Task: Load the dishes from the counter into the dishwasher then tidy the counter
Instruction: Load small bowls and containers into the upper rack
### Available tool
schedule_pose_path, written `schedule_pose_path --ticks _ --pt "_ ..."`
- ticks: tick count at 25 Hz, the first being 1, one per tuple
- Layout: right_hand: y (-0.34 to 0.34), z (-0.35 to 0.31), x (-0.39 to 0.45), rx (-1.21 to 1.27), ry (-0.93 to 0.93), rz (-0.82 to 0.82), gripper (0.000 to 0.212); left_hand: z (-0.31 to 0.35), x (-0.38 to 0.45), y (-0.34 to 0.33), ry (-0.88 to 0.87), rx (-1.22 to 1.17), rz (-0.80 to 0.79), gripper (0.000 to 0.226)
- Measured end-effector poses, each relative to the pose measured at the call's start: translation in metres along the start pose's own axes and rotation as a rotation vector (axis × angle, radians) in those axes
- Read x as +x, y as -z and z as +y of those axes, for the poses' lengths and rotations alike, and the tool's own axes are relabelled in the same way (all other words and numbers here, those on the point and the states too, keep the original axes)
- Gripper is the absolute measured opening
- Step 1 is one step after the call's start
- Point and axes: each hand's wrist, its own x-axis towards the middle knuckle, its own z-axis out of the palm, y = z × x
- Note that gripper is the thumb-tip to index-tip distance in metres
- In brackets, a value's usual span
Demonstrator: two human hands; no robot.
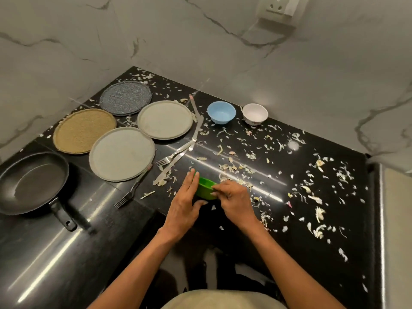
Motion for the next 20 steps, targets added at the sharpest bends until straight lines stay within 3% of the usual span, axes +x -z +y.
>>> schedule_pose_path --ticks 6,13,20 --pt "0.051 0.021 -0.06 0.399 -0.439 0.193 0.023 0.036 -0.009 -0.042 -0.186 -0.163 -0.109 0.1" --pt "0.132 0.037 -0.151 0.807 -0.76 0.519 0.018 0.113 -0.021 -0.107 -0.397 -0.206 -0.385 0.107" --pt "0.209 0.077 -0.292 0.907 -0.978 0.833 0.02 0.222 -0.079 -0.192 -0.588 -0.165 -0.629 0.103"
